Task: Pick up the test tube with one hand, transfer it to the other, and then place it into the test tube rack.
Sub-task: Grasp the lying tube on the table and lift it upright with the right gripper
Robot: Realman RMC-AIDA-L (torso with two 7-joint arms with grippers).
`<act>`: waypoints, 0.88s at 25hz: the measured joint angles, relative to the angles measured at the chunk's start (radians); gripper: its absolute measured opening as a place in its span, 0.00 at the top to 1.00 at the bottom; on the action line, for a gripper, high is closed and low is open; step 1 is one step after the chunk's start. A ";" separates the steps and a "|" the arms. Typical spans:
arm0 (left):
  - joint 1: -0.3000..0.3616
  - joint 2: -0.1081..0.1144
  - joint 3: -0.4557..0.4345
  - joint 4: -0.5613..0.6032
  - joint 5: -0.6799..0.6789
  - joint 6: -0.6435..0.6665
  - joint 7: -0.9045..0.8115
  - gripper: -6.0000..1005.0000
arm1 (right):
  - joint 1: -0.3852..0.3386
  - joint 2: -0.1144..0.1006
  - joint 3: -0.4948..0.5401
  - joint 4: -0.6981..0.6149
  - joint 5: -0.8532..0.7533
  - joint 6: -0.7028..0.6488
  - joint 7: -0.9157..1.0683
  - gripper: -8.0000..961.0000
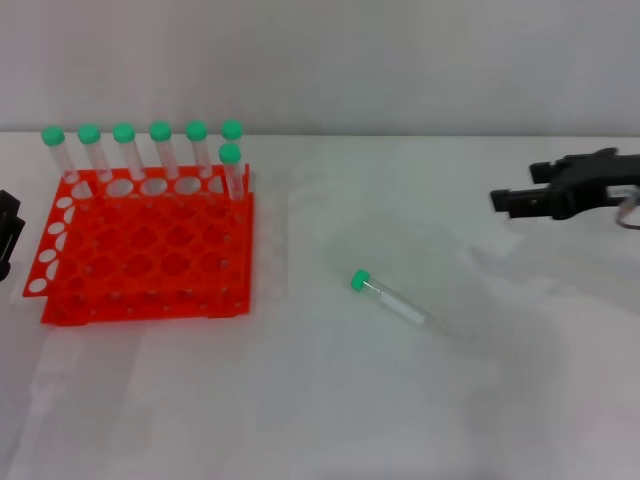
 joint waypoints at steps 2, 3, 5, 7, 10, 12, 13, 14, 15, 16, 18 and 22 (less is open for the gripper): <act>0.000 0.000 0.000 0.003 -0.001 0.000 0.000 0.17 | 0.041 0.001 -0.063 -0.058 -0.101 0.029 0.122 0.25; 0.000 0.000 0.001 0.003 -0.001 0.000 0.000 0.17 | 0.064 0.002 -0.100 -0.081 -0.147 0.048 0.176 0.25; 0.001 0.000 0.001 0.003 -0.002 0.001 0.000 0.17 | 0.109 0.002 -0.162 -0.100 -0.216 0.086 0.258 0.25; 0.000 0.000 0.000 0.003 -0.002 0.000 -0.001 0.17 | 0.167 0.003 -0.234 -0.107 -0.290 0.128 0.336 0.25; -0.006 0.000 0.000 0.003 -0.001 0.005 -0.001 0.17 | 0.275 0.006 -0.378 -0.087 -0.424 0.184 0.487 0.25; -0.009 0.001 0.001 -0.001 0.001 0.017 -0.001 0.17 | 0.297 0.007 -0.416 -0.080 -0.453 0.189 0.523 0.25; -0.012 0.001 0.001 -0.003 0.003 0.023 -0.001 0.17 | 0.312 0.008 -0.443 -0.075 -0.469 0.193 0.547 0.25; -0.015 0.001 0.001 -0.003 0.005 0.027 -0.001 0.17 | 0.327 0.010 -0.472 -0.068 -0.483 0.199 0.572 0.25; -0.017 0.000 0.002 -0.004 0.006 0.028 -0.001 0.17 | 0.339 0.011 -0.492 -0.060 -0.487 0.203 0.588 0.25; -0.019 0.000 0.002 -0.004 0.006 0.028 -0.002 0.17 | 0.346 0.012 -0.507 -0.052 -0.490 0.206 0.599 0.25; -0.016 -0.001 0.002 -0.011 0.007 0.028 -0.002 0.17 | 0.382 0.015 -0.535 -0.001 -0.491 0.209 0.617 0.25; -0.004 -0.002 0.002 -0.016 0.007 0.028 -0.004 0.17 | 0.459 0.019 -0.568 0.141 -0.469 0.177 0.636 0.27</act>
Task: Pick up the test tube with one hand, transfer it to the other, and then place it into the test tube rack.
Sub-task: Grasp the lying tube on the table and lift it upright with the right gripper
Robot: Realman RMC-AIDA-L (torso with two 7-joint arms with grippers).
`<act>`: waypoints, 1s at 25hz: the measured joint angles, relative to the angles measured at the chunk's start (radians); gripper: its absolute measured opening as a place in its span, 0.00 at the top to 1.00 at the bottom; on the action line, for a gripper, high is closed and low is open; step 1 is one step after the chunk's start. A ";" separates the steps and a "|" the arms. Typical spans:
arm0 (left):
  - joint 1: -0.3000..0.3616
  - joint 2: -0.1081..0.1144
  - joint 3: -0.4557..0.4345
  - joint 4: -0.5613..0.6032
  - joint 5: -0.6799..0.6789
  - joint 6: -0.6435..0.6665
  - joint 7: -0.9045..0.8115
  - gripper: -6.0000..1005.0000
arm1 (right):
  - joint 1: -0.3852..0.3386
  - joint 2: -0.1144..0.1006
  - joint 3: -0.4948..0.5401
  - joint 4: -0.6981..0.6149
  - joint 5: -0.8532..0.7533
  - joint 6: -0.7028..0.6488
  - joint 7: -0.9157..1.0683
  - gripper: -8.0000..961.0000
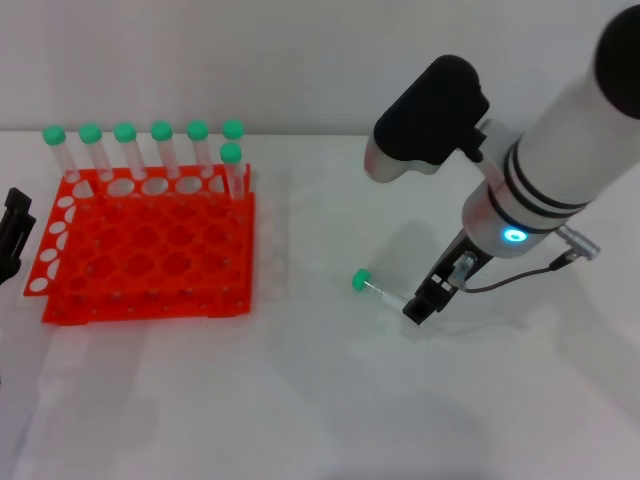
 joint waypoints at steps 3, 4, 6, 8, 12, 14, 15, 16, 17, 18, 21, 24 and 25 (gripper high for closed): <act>0.002 0.000 0.000 0.003 0.000 0.000 0.000 0.17 | 0.028 0.000 -0.008 0.066 0.019 -0.028 0.005 0.29; 0.002 0.000 0.000 0.003 0.001 0.000 0.000 0.17 | 0.028 0.000 -0.008 0.066 0.019 -0.028 0.005 0.29; 0.002 0.000 0.000 0.003 0.001 0.000 -0.001 0.17 | 0.050 0.000 -0.024 0.116 0.048 -0.048 0.005 0.31; 0.001 0.000 0.000 0.003 0.000 0.000 -0.001 0.17 | 0.063 0.000 -0.043 0.138 0.069 -0.059 0.006 0.32; -0.004 0.001 0.000 0.001 -0.001 0.001 -0.001 0.17 | 0.084 0.000 -0.080 0.167 0.090 -0.084 0.020 0.34; -0.006 0.002 0.000 0.001 -0.001 0.001 -0.001 0.17 | 0.091 0.000 -0.093 0.181 0.092 -0.099 0.030 0.36; -0.006 0.002 0.000 0.001 -0.001 0.001 -0.001 0.17 | 0.095 0.000 -0.096 0.189 0.092 -0.104 0.031 0.36; -0.006 0.002 0.000 0.001 -0.001 0.001 -0.001 0.17 | 0.099 0.000 -0.099 0.200 0.092 -0.109 0.032 0.37; -0.006 0.002 0.000 0.001 -0.001 0.001 -0.001 0.17 | 0.103 0.000 -0.102 0.211 0.092 -0.114 0.032 0.37; -0.006 0.002 0.000 0.001 -0.002 0.001 -0.001 0.17 | 0.109 0.000 -0.105 0.225 0.092 -0.118 0.034 0.38; -0.003 0.002 0.000 0.000 -0.005 0.001 -0.001 0.17 | 0.125 0.000 -0.114 0.263 0.093 -0.132 0.039 0.40; -0.001 0.002 0.000 -0.002 -0.006 0.001 -0.001 0.17 | 0.131 0.000 -0.120 0.284 0.105 -0.143 0.039 0.42; 0.000 0.002 0.000 -0.003 -0.006 0.001 -0.001 0.17 | 0.132 0.000 -0.122 0.291 0.112 -0.146 0.039 0.42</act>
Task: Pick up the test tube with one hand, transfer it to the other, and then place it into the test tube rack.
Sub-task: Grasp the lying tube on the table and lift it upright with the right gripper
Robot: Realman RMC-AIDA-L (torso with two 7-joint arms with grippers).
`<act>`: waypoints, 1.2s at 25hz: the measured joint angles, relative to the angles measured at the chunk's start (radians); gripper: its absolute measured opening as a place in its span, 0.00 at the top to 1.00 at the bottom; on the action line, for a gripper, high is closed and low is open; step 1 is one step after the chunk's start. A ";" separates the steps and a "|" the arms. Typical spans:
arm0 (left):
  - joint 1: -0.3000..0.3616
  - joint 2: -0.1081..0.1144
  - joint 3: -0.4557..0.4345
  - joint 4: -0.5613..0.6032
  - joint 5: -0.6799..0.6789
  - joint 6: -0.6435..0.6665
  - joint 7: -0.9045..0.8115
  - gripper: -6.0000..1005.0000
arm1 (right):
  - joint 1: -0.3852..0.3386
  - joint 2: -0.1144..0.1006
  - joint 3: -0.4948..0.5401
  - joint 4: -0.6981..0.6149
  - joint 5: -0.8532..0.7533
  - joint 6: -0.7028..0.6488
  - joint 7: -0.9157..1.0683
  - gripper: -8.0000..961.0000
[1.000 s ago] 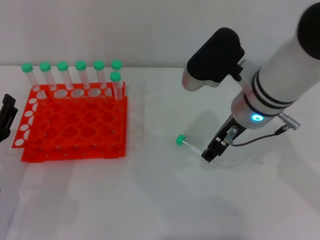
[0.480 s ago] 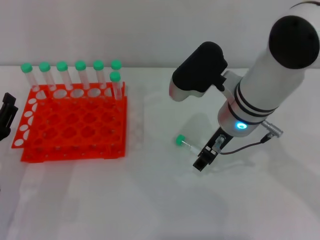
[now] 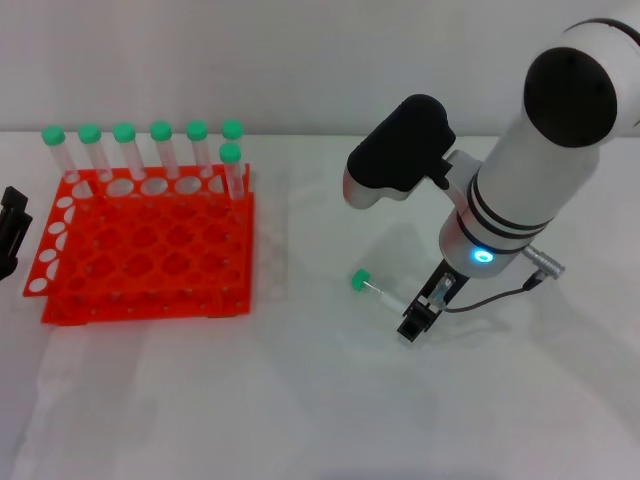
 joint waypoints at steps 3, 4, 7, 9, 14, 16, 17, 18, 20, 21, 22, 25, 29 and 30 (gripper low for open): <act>-0.004 0.000 0.000 0.000 0.000 0.000 0.000 0.17 | 0.003 0.000 -0.006 0.013 0.016 -0.008 -0.002 0.44; -0.005 0.000 0.000 0.000 -0.001 0.000 0.000 0.17 | 0.004 0.000 -0.010 0.015 0.019 -0.009 -0.002 0.45; -0.005 0.000 0.000 -0.002 0.000 0.000 0.000 0.17 | 0.004 0.000 -0.018 0.017 0.022 -0.016 -0.003 0.47; -0.003 0.000 0.000 -0.002 0.000 0.000 0.000 0.17 | 0.003 0.000 -0.019 0.017 0.022 -0.019 -0.003 0.51; 0.001 0.000 0.000 -0.002 0.000 -0.002 0.000 0.17 | 0.005 0.000 -0.023 0.037 0.022 -0.019 -0.009 0.61; 0.002 0.000 0.000 -0.002 0.001 -0.003 0.000 0.17 | 0.006 0.000 -0.027 0.042 0.022 -0.019 -0.012 0.64; 0.002 0.000 0.000 -0.002 0.001 -0.003 0.000 0.17 | 0.007 0.000 -0.029 0.042 0.022 -0.020 -0.014 0.65; 0.002 0.000 0.000 -0.002 0.001 -0.004 0.000 0.17 | 0.007 0.000 -0.029 0.042 0.023 -0.020 -0.015 0.67; 0.002 0.000 0.000 -0.002 0.002 -0.007 0.000 0.17 | 0.005 0.000 -0.028 0.038 0.024 -0.020 -0.017 0.69; 0.003 0.000 0.000 -0.002 0.003 -0.009 0.000 0.17 | 0.003 0.000 -0.026 0.035 0.024 -0.020 -0.018 0.71; 0.003 0.000 0.000 -0.002 0.004 -0.011 0.000 0.17 | 0.001 0.000 -0.024 0.032 0.024 -0.020 -0.019 0.73; 0.004 0.000 0.000 -0.002 0.006 -0.013 0.000 0.17 | -0.012 -0.002 -0.001 0.010 0.024 -0.021 -0.032 0.78; 0.009 0.000 0.000 -0.002 0.008 -0.021 -0.005 0.17 | -0.106 -0.007 0.111 -0.114 0.025 -0.019 -0.111 0.80; 0.011 -0.001 0.000 -0.002 0.008 -0.026 -0.013 0.17 | -0.144 -0.008 0.152 -0.159 0.023 -0.019 -0.141 0.80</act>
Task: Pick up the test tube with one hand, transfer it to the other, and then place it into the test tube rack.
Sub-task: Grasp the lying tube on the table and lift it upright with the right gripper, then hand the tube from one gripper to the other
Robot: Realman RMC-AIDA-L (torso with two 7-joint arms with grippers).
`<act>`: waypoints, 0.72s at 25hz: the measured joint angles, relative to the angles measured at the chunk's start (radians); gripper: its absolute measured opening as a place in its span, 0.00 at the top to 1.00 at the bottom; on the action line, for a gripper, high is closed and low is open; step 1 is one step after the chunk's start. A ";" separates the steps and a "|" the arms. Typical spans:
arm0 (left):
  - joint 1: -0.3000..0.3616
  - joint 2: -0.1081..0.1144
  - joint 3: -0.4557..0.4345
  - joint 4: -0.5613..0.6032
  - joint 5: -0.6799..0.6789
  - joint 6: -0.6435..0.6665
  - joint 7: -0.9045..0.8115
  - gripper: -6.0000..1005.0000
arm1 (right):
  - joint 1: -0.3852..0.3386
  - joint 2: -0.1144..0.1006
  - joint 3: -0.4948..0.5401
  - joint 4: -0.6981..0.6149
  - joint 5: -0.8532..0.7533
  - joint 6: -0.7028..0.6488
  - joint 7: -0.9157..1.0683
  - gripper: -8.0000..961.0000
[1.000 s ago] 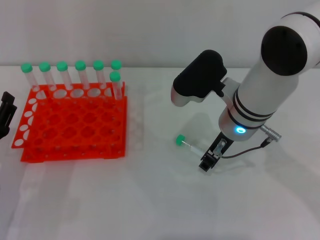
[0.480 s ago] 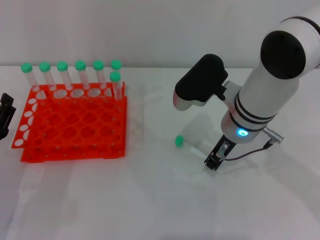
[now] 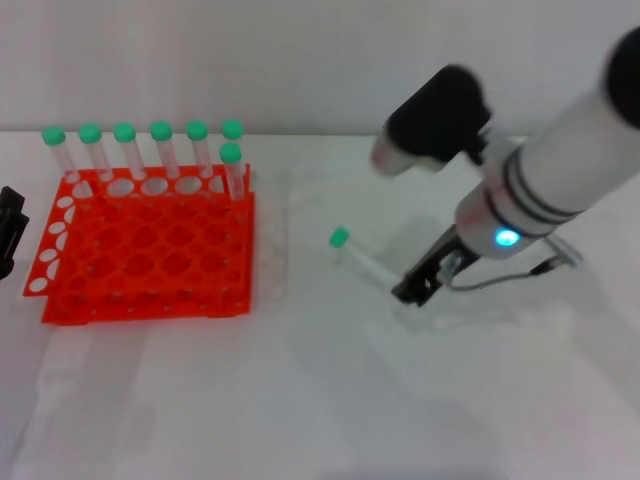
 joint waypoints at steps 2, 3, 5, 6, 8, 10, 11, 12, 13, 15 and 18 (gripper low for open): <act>0.006 -0.001 0.000 -0.002 0.001 -0.012 -0.024 0.17 | -0.076 0.000 0.075 -0.091 0.010 -0.006 -0.062 0.80; 0.008 -0.001 0.000 -0.003 0.001 -0.019 -0.038 0.17 | -0.110 0.000 0.103 -0.127 0.023 -0.012 -0.089 0.80; 0.010 0.000 0.003 -0.003 0.001 -0.030 -0.050 0.17 | -0.191 -0.001 0.158 -0.192 0.106 -0.043 -0.173 0.80; 0.010 0.001 0.010 -0.003 0.003 -0.035 -0.053 0.17 | -0.233 -0.003 0.183 -0.216 0.158 -0.060 -0.221 0.80; 0.010 0.003 0.028 -0.003 0.005 -0.041 -0.053 0.17 | -0.314 -0.004 0.224 -0.240 0.303 -0.099 -0.351 0.80; 0.007 0.006 0.047 -0.004 0.006 -0.049 -0.054 0.17 | -0.395 -0.004 0.257 -0.244 0.471 -0.131 -0.514 0.80; 0.005 0.007 0.055 -0.004 0.009 -0.054 -0.054 0.17 | -0.430 -0.004 0.268 -0.238 0.556 -0.144 -0.601 0.80; 0.004 0.008 0.062 -0.004 0.014 -0.064 -0.054 0.17 | -0.453 -0.004 0.276 -0.227 0.628 -0.150 -0.673 0.80; 0.002 0.008 0.066 -0.005 0.024 -0.072 -0.054 0.17 | -0.453 -0.004 0.276 -0.227 0.628 -0.150 -0.673 0.80; 0.000 0.009 0.069 -0.005 0.054 -0.099 -0.054 0.17 | -0.530 -0.005 0.291 -0.153 0.891 -0.159 -0.936 0.80; -0.001 0.011 0.069 -0.005 0.088 -0.135 -0.054 0.17 | -0.570 -0.006 0.294 0.001 1.156 -0.131 -1.190 0.80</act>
